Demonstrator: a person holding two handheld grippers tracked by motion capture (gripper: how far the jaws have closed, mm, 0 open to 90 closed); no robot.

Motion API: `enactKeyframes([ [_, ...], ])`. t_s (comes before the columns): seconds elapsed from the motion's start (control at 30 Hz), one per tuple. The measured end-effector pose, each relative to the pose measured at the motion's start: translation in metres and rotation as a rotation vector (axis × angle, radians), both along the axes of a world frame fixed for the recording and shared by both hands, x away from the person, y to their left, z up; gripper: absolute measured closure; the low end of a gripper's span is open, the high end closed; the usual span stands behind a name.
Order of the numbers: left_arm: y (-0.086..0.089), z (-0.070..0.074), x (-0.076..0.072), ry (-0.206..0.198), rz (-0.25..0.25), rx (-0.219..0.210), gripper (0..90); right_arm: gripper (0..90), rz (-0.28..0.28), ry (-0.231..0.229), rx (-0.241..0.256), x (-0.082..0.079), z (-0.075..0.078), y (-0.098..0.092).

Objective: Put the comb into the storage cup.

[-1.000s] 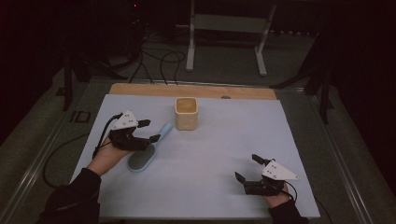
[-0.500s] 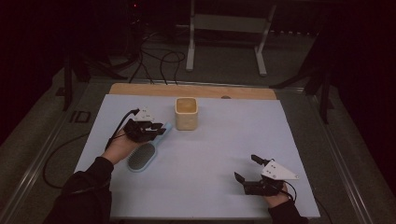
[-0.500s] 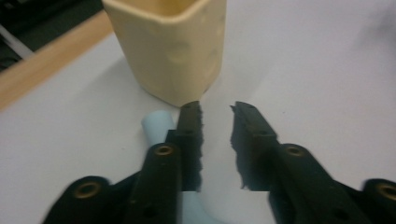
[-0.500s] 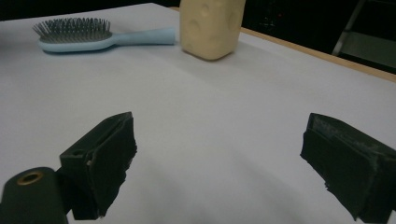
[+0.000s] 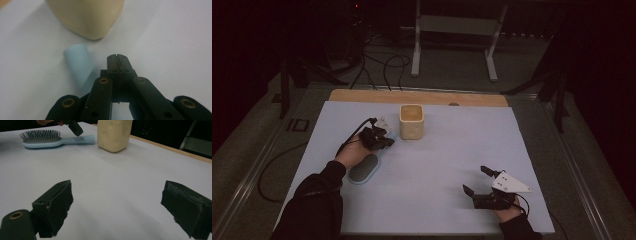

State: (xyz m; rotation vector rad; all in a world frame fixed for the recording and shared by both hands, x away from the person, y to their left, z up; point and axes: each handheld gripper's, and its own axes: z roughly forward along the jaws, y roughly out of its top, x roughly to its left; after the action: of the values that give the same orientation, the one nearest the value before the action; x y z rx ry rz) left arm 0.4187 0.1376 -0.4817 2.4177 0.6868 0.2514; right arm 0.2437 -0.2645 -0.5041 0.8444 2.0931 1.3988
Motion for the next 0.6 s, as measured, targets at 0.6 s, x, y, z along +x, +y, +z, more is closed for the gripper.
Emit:
enactKeyframes([
  [0.6, 0.003, -0.012, 0.02, 0.03, 0.041, 0.115, 89.9, 9.8, 0.003, 0.002, 0.009, 0.0, 0.0, 0.0],
])
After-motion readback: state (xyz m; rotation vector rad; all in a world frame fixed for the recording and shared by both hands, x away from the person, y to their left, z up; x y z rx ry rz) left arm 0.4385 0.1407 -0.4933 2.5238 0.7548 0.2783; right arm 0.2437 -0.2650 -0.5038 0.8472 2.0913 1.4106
